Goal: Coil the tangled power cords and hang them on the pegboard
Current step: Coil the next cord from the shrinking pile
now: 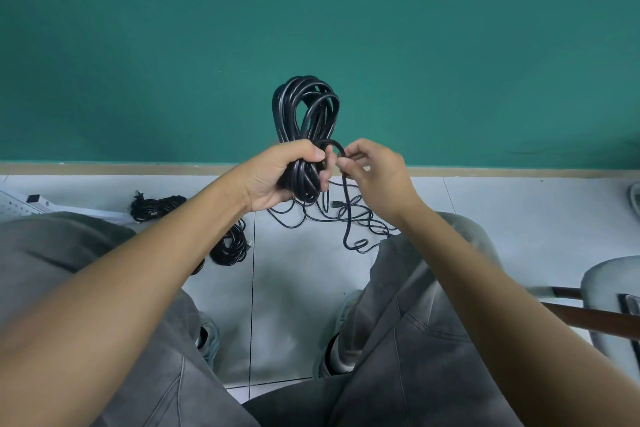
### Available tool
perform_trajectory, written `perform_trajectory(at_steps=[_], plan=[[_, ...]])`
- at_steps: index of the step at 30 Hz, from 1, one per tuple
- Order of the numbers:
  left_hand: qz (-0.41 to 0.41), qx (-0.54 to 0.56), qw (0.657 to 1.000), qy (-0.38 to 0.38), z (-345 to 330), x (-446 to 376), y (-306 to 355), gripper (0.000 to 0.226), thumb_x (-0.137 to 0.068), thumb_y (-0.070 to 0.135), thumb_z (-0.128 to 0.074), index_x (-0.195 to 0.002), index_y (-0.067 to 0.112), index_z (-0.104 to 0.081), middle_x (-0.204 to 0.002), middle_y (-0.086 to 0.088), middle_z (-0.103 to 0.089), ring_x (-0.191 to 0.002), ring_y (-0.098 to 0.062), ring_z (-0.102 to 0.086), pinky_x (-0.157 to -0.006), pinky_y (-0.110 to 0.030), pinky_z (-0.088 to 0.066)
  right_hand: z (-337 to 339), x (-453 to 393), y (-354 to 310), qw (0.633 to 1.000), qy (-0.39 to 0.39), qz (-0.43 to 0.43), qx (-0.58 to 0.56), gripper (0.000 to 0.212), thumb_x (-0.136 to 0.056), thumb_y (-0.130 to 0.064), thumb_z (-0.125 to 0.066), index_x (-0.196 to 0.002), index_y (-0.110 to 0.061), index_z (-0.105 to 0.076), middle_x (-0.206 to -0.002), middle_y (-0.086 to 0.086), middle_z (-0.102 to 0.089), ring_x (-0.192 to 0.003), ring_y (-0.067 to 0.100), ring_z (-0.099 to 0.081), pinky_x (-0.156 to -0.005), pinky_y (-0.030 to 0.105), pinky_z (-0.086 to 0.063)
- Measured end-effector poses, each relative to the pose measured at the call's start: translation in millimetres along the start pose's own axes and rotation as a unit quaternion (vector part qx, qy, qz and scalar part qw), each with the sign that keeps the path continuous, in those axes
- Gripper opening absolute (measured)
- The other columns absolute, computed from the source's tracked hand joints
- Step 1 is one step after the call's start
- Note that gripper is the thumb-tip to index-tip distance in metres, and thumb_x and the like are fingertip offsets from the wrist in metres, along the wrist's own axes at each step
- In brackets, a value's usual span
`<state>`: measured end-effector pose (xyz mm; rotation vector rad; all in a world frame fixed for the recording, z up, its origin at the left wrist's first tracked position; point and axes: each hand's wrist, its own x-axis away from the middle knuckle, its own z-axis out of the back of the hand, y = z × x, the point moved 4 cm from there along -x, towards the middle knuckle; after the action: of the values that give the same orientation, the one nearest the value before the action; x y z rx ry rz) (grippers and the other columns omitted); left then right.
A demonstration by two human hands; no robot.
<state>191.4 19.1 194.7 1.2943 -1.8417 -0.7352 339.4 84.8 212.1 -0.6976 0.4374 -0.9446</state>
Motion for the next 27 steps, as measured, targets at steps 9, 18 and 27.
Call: perform_trajectory(at_steps=[9,18,27], plan=[[-0.057,-0.189,0.973,0.119,1.9,-4.1,0.1,0.039,-0.079,0.018,-0.069,-0.117,0.02,-0.071,-0.12,0.005,-0.075,-0.12,-0.018,-0.065,-0.087,-0.033,-0.045,33.9,-0.4,-39.2,0.948,0.161,-0.034,-0.271,0.02,-0.096,-0.002,-0.067,-0.082,-0.017,-0.07,-0.076,0.0,-0.07,-0.075,0.018,-0.073,-0.072,0.035,-0.064],[-0.035,-0.115,0.989,0.087,-10.9,3.1,-5.1,0.03,-0.078,0.02,-0.069,-0.106,0.011,-0.064,-0.08,0.001,-0.069,-0.09,-0.021,-0.071,-0.083,-0.035,-0.055,23.8,-7.4,-42.3,0.969,0.197,-0.018,-0.148,0.011,-0.092,-0.025,-0.075,-0.082,-0.022,-0.072,-0.076,-0.013,-0.071,-0.073,0.01,-0.068,-0.082,0.037,-0.058],[-0.116,-0.085,0.953,0.266,14.2,2.0,19.3,0.027,-0.081,0.028,-0.083,-0.088,0.012,-0.063,-0.07,-0.003,-0.059,-0.068,-0.021,-0.062,-0.073,-0.036,-0.057,-48.2,40.8,-7.6,0.932,-0.185,-0.138,-0.279,0.081,-0.096,-0.075,-0.014,-0.121,-0.019,-0.067,-0.103,0.007,-0.078,-0.098,0.026,-0.074,-0.108,0.046,-0.047]])
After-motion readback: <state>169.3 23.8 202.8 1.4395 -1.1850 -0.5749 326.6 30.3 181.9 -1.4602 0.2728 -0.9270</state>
